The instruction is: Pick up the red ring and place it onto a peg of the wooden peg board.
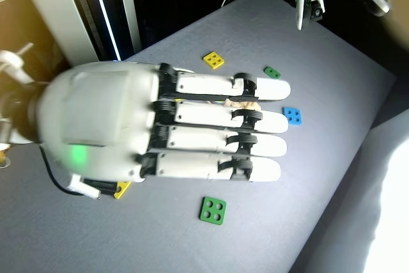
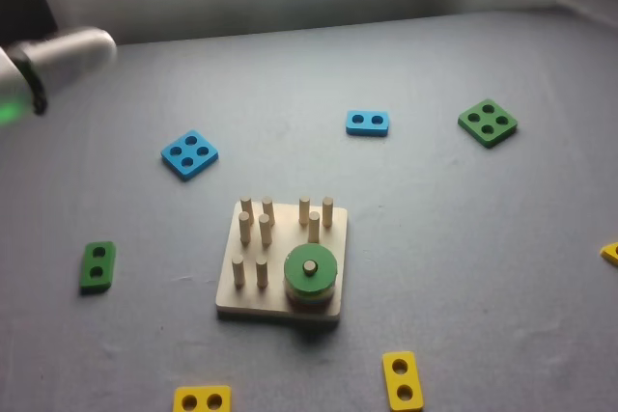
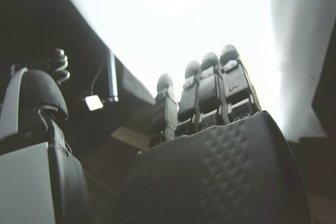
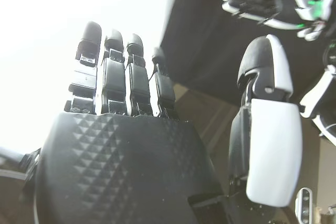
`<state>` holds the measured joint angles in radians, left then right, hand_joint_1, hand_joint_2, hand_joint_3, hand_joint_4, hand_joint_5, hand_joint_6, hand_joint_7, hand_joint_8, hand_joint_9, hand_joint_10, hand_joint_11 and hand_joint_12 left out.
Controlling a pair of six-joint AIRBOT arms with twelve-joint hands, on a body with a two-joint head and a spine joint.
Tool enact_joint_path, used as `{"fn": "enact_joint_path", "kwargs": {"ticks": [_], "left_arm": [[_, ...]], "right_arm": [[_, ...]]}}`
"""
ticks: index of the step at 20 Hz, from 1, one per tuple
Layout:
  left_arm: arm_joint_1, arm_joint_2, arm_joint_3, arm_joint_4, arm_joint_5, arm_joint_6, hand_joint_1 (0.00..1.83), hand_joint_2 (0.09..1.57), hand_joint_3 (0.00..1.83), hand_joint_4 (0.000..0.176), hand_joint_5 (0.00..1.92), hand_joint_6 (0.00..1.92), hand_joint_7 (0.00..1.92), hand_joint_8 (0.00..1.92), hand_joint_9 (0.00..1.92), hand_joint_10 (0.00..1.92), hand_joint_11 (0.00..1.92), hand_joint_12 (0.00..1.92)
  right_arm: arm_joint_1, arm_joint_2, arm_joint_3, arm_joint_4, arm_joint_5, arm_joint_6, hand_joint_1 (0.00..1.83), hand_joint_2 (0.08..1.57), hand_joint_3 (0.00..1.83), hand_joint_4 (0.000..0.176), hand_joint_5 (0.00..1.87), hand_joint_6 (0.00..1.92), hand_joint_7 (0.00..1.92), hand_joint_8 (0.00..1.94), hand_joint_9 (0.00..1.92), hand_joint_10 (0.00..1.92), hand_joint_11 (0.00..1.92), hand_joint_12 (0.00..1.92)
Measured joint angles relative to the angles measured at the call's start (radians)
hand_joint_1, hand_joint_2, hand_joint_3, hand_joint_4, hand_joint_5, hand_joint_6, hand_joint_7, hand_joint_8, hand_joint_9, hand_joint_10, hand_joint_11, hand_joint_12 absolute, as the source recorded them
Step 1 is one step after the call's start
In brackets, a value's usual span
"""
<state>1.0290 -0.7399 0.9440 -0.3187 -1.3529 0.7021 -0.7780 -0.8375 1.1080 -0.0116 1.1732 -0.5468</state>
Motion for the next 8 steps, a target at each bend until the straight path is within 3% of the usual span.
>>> {"fn": "enact_joint_path", "kwargs": {"ticks": [1,2,3,4,5,6,7,8], "left_arm": [[0.000,0.011,-0.009,0.006,-0.027,0.000,0.37,1.31,0.02,0.175,0.13,0.01,0.06,0.00,0.00,0.00,0.00,0.00],[0.000,0.015,-0.012,0.016,-0.050,0.000,0.50,1.32,0.02,0.176,0.19,0.03,0.05,0.00,0.00,0.00,0.00,0.00],[0.000,0.020,-0.016,0.026,-0.058,0.000,0.70,1.30,0.00,0.120,0.27,0.04,0.15,0.01,0.07,0.02,0.00,0.01],[0.000,0.021,-0.023,0.031,-0.067,-0.001,0.71,1.31,0.01,0.071,0.17,0.01,0.09,0.00,0.01,0.00,0.00,0.00],[0.000,0.022,-0.025,0.040,-0.072,-0.001,0.46,1.28,0.00,0.087,0.09,0.00,0.09,0.00,0.01,0.00,0.00,0.00],[0.000,0.027,-0.029,0.047,-0.073,0.000,0.21,1.33,0.02,0.056,0.12,0.02,0.08,0.00,0.01,0.00,0.00,0.00],[0.000,0.036,-0.037,0.049,-0.077,0.000,0.04,1.38,0.01,0.052,0.17,0.01,0.12,0.00,0.04,0.00,0.00,0.00],[0.000,0.044,-0.039,0.053,-0.085,0.000,0.03,1.39,0.01,0.051,0.19,0.01,0.15,0.01,0.06,0.01,0.00,0.00]], "right_arm": [[0.000,0.011,-0.013,-0.008,0.016,-0.011,0.37,1.31,0.04,0.066,0.10,0.01,0.15,0.00,0.04,0.01,0.01,0.01],[0.000,0.017,-0.020,-0.016,0.036,-0.014,0.45,1.28,0.01,0.022,0.16,0.01,0.15,0.01,0.06,0.01,0.00,0.22],[0.000,0.022,-0.023,-0.016,0.053,-0.015,0.37,1.34,0.02,0.003,0.09,0.00,0.09,0.00,0.02,0.00,0.00,0.21],[0.000,0.026,-0.023,-0.015,0.064,-0.016,0.34,1.37,0.03,0.027,0.07,0.00,0.05,0.00,0.00,0.00,0.00,0.18],[0.000,0.031,-0.024,-0.014,0.071,-0.016,0.27,1.37,0.02,0.045,0.02,0.00,0.05,0.00,0.03,0.01,0.00,0.18],[0.000,0.039,-0.029,-0.007,0.079,-0.016,0.29,1.34,0.00,0.046,0.02,0.01,0.10,0.02,0.07,0.02,0.00,0.18],[0.000,0.048,-0.035,-0.002,0.095,-0.016,0.30,1.29,0.00,0.071,0.04,0.01,0.13,0.01,0.11,0.02,0.00,0.29],[0.000,0.054,-0.035,-0.007,0.114,-0.016,0.25,1.27,0.00,0.081,0.04,0.00,0.12,0.00,0.10,0.01,0.00,0.17]]}}
